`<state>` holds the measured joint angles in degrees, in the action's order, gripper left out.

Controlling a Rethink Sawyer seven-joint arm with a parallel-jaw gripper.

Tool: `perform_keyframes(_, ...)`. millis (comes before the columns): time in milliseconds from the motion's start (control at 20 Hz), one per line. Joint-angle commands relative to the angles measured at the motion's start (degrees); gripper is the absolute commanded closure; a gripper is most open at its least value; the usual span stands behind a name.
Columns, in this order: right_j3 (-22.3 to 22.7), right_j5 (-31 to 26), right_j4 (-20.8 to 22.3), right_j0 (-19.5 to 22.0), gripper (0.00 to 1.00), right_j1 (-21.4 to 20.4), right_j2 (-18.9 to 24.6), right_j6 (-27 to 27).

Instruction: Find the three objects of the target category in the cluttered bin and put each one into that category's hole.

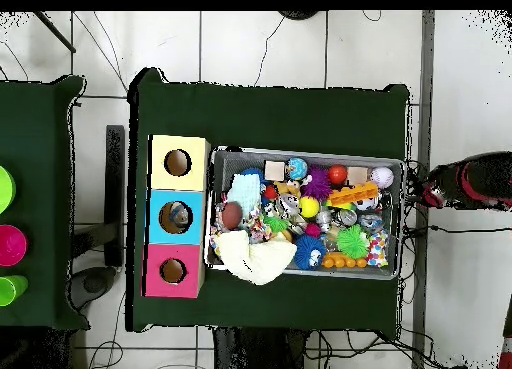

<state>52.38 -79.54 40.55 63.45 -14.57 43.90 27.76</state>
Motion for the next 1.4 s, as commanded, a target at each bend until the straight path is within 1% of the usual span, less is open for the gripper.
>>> perform_keyframes(50, 2.93, 1.56, -6.32, 3.15, 0.00, 0.77, 1.31, -7.01)
perform_keyframes(200, 3.10, 2.47, -6.46, 3.16, 0.00, 1.42, 0.76, -7.70)
perform_keyframes(400, 5.55, 4.33, -7.04, 3.64, 0.00, 0.72, -0.34, -6.97)
perform_keyframes(750, 15.33, 8.71, -8.35, 5.95, 0.00, -4.02, -1.10, -2.60)
perform_keyframes(1000, 21.09, 10.85, -9.32, 6.22, 0.00, -7.74, -1.39, 1.57)
perform_keyframes(1400, 26.62, 13.65, -10.82, 6.45, 0.00, -11.22, -2.40, 5.21)
